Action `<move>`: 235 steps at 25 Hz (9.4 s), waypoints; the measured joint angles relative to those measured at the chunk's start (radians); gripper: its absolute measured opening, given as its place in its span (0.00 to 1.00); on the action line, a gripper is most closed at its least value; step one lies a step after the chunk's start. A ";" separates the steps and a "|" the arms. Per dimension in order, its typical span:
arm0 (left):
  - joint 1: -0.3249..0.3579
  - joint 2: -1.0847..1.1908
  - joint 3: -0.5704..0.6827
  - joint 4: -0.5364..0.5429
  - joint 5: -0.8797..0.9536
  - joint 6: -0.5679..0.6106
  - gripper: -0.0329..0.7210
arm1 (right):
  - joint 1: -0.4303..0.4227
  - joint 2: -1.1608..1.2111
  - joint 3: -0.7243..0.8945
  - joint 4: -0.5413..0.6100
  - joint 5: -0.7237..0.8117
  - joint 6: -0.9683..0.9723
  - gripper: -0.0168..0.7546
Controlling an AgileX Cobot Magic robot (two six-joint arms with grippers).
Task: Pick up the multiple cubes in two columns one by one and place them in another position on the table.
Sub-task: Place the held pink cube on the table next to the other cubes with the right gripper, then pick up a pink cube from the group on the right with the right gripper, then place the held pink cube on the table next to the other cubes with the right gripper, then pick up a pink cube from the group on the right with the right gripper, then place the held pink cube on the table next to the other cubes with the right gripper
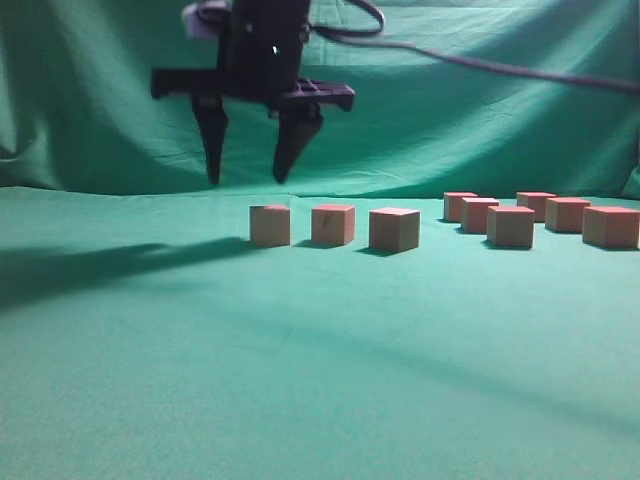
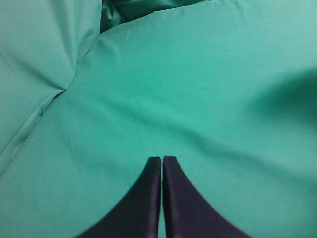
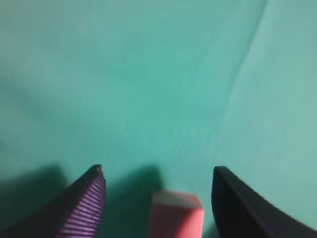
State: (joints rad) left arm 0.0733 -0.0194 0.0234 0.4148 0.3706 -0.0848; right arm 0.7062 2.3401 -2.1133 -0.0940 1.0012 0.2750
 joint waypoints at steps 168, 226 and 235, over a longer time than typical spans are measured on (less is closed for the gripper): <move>0.000 0.000 0.000 0.000 0.000 0.000 0.04 | 0.066 -0.256 -0.064 0.028 0.250 -0.097 0.73; 0.000 0.000 0.000 0.000 0.000 0.000 0.04 | -0.368 -0.410 0.723 0.009 -0.160 -0.042 0.36; 0.000 0.000 0.000 0.000 0.000 0.000 0.04 | -0.250 -0.610 0.742 0.069 -0.005 -0.258 0.36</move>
State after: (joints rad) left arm 0.0733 -0.0194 0.0234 0.4148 0.3706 -0.0848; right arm 0.4563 1.7297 -1.3713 -0.0249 0.9964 0.0170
